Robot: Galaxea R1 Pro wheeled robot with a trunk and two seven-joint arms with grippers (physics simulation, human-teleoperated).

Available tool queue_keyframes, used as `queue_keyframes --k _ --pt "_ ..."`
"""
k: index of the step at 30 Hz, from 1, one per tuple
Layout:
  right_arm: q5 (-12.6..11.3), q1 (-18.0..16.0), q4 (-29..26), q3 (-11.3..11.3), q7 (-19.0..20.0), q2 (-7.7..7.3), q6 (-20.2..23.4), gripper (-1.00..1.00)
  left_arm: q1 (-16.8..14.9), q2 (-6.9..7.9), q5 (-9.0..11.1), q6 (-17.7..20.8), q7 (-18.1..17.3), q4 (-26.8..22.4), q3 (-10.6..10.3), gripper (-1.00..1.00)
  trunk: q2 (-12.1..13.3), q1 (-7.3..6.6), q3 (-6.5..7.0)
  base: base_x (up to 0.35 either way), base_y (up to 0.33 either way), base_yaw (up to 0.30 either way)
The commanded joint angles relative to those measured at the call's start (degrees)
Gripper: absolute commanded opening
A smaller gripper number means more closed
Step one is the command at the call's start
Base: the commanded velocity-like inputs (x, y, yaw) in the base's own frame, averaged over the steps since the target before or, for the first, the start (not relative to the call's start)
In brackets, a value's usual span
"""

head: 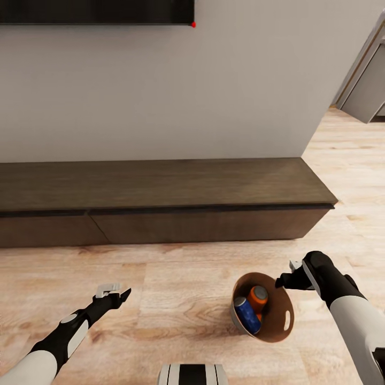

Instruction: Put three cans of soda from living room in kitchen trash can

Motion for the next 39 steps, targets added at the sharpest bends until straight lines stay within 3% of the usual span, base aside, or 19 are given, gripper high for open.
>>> queue_keyframes --k 1,39 --pt "0.0 0.0 0.0 0.0 0.0 0.01 0.0 1.00 0.0 0.00 0.0 0.0 0.0 0.0 0.0 1.00 0.4 -0.22 0.18 0.000 0.000 0.000" --pt "-0.5 0.2 0.1 -0.2 -0.2 -0.04 0.0 1.00 0.0 0.00 0.0 0.2 1.7 0.8 0.0 1.00 15.7 -8.57 7.01 0.000 0.000 0.000"
